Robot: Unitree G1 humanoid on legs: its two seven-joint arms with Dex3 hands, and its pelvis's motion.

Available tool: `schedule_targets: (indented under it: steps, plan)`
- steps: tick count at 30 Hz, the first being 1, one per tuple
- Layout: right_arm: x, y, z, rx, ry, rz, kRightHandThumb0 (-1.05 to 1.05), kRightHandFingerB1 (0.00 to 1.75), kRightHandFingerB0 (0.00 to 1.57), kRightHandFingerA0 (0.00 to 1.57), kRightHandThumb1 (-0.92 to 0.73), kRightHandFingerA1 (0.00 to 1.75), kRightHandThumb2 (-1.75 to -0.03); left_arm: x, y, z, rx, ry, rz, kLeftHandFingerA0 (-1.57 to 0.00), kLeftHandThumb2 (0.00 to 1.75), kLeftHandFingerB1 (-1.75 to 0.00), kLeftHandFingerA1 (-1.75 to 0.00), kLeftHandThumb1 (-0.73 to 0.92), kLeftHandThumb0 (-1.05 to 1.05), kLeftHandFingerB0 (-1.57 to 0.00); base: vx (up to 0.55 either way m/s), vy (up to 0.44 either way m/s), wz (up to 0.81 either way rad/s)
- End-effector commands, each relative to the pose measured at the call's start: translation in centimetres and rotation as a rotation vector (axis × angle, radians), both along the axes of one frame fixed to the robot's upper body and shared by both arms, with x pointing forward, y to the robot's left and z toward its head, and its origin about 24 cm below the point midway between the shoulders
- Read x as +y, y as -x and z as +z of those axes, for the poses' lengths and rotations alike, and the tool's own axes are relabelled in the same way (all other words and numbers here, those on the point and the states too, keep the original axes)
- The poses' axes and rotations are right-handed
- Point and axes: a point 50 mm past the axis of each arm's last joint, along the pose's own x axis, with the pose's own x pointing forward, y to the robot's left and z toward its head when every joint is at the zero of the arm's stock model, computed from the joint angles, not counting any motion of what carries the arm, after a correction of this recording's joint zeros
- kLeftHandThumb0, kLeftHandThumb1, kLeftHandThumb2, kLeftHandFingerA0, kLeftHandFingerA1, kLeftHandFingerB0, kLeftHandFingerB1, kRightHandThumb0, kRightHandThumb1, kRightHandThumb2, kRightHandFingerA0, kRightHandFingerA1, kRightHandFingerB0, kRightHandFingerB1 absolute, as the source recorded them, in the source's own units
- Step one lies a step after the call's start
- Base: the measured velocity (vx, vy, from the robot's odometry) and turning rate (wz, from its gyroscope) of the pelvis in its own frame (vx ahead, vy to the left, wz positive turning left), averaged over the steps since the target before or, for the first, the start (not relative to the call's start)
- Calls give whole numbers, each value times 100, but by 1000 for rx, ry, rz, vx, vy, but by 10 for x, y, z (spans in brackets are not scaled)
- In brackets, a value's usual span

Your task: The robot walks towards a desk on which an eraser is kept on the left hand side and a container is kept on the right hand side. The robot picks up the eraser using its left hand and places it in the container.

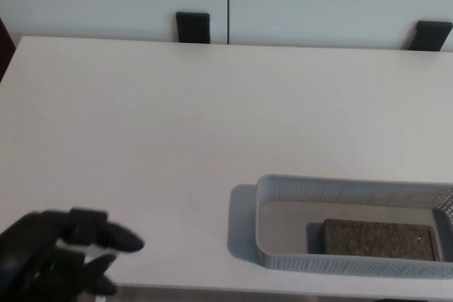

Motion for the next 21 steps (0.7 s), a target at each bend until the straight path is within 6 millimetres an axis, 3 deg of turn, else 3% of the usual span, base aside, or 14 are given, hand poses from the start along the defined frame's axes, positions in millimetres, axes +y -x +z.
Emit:
schedule_targets:
  steps: [1, 2, 3, 4, 5, 6, 7, 9, 10, 11, 12, 13, 20, 21]
  plan:
    - [-31, 21, -5, 46, 115, -7, -23, 40, 37, 51, -58, 46, -57, 54, 105, 46, 210, 1019, -440, -83, 103, -61, -70, 62, -76, -58, 0, 0, 0]
    - [-31, 22, -5, 49, 116, -10, -23, 39, 37, 51, -59, 45, -57, 55, 101, 40, 72, 1035, -456, -84, 100, -63, -70, 59, -50, -54, 0, 0, 0]
    - [-31, 22, -6, 52, 118, -12, -23, 39, 37, 51, -59, 45, -57, 55, 96, 37, -141, 1018, -479, -84, 100, -63, -70, 59, -50, -54, 0, 0, 0]
    - [-31, 23, -6, 55, 114, -16, -22, 39, 37, 51, -59, 45, -57, 59, 95, 18, -30, 1002, -434, -95, 60, -48, -53, 69, -44, -63, 0, 0, 0]
    - [-32, 24, -7, 59, 115, -19, -22, 39, 37, 50, -59, 45, -57, 68, 101, 6, 333, 831, -371, -97, 82, -53, -64, 53, -80, -62, 0, 0, 0]
    - [-32, 25, -7, 64, 115, -22, -22, 39, 37, 51, -59, 45, -57, 75, 102, 0, 365, 728, -329, -102, 64, -44, -56, 75, -81, -63, 0, 0, 0]
    - [-32, 27, -8, 68, 121, -17, -25, 39, 38, 52, -59, 45, -57, 81, 99, -12, 416, 555, -274, -88, 108, -56, -68, 69, -80, -53, 0, 0, 0]
    - [-31, 29, -8, 66, 122, -18, -25, 40, 38, 53, -59, 46, -57, 84, 98, -28, 482, 415, -159, -82, 107, -55, -68, 69, -75, -50, 0, 0, 0]
    - [-31, 30, -9, 66, 124, -16, -26, 40, 39, 54, -58, 47, -57, 84, 97, -40, 491, 329, -112, -81, 65, -41, -52, 81, -70, -58, 0, 0, 0]
    - [-30, 31, -10, 69, 123, -16, -25, 40, 38, 53, -58, 47, -57, 84, 95, -49, 489, 266, -75, -77, 104, -55, -65, 68, -72, -55, 0, 0, 0]
    - [-30, 32, -11, 72, 116, -19, -25, 40, 38, 53, -58, 47, -57, 80, 89, -74, 457, 51, 36, -83, 101, -58, -66, 64, -75, -61, 0, 0, 0]
    - [-30, 33, -12, 73, 115, -20, -25, 41, 38, 51, -57, 47, -57, 79, 88, -80, 444, 4, 50, -86, 63, -48, -53, 74, -72, -68, 0, 0, 0]
    - [-30, 40, -13, 72, 129, -19, -24, 40, 38, 51, -58, 46, -56, 61, 62, -141, 447, -288, 164, -75, 61, -52, -59, 71, -64, -67, 0, 0, 0]
    - [-31, 39, -12, 72, 129, -17, -26, 40, 37, 51, -58, 46, -57, 55, 55, -148, 451, -359, 180, -57, 96, -58, -65, 58, -60, -46, 0, 0, 0]
